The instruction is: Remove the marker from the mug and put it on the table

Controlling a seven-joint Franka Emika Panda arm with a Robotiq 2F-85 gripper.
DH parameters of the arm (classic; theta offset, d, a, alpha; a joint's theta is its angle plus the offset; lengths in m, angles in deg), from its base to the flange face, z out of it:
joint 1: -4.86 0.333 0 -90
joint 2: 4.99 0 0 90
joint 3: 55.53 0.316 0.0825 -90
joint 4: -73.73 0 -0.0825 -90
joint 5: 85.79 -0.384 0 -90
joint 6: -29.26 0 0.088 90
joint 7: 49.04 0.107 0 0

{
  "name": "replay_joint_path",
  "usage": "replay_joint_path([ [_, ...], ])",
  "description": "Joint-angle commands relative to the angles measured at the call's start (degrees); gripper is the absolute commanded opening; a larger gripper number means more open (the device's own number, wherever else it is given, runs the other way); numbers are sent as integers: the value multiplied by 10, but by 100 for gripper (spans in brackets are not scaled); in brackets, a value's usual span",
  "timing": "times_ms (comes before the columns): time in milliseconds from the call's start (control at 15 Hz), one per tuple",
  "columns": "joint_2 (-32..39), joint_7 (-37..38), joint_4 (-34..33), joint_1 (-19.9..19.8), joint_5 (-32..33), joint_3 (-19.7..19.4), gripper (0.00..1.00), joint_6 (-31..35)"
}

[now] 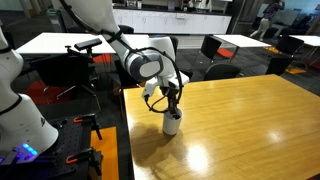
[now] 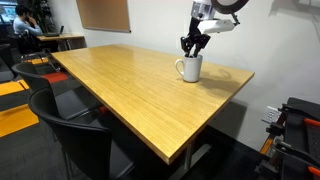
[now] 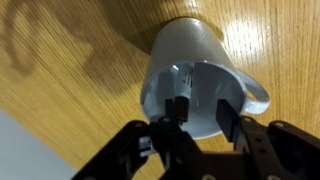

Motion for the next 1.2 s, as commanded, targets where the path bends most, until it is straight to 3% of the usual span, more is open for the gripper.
replay_joint_path([
  [0,13,-19,-15,15,-17,-16,48,-1],
  [867,34,-12,-34,37,-10,-38,47,-6],
  [933,35,-11,-34,39,-9,-40,44,-6],
  [1067,36,-9,-35,43,-6,-43,27,-5],
  [1133,37,-9,-35,46,-5,-44,13,-4],
])
